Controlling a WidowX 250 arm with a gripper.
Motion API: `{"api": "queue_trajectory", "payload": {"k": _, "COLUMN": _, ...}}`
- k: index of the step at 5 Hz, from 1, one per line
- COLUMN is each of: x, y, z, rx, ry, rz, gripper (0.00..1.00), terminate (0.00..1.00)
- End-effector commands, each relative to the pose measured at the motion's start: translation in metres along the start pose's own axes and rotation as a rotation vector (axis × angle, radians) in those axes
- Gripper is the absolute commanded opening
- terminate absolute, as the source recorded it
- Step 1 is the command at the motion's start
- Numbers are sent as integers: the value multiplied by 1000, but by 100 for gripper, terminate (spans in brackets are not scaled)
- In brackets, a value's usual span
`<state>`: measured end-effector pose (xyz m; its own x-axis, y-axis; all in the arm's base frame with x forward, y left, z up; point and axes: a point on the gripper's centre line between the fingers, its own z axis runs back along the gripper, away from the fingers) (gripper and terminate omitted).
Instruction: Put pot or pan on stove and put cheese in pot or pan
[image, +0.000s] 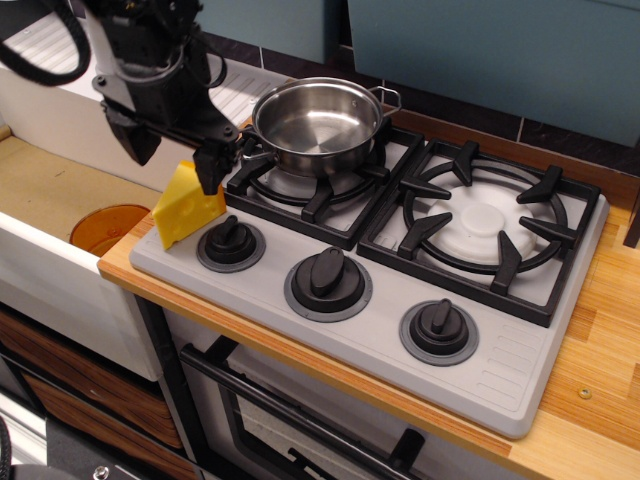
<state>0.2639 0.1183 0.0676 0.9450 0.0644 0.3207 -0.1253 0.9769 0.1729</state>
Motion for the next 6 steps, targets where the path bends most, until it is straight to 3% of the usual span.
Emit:
{"api": "queue_trajectory", "payload": {"k": 1, "x": 1, "y": -2, "z": -12, "rx": -11, "ry": -48, "rz": 11, "gripper": 100, "terminate": 0}}
{"api": "queue_trajectory", "payload": {"k": 3, "x": -6, "y": -11, "z": -29, "rx": -57, "ry": -62, "rz": 15, "gripper": 100, "terminate": 0}}
{"api": "queue_trajectory", "payload": {"k": 4, "x": -6, "y": -13, "z": -35, "rx": -94, "ry": -59, "rz": 19, "gripper": 0, "terminate": 0}}
{"api": "queue_trajectory", "payload": {"k": 6, "x": -4, "y": -16, "z": -27, "rx": -97, "ry": -45, "rz": 25, "gripper": 0, "terminate": 0}}
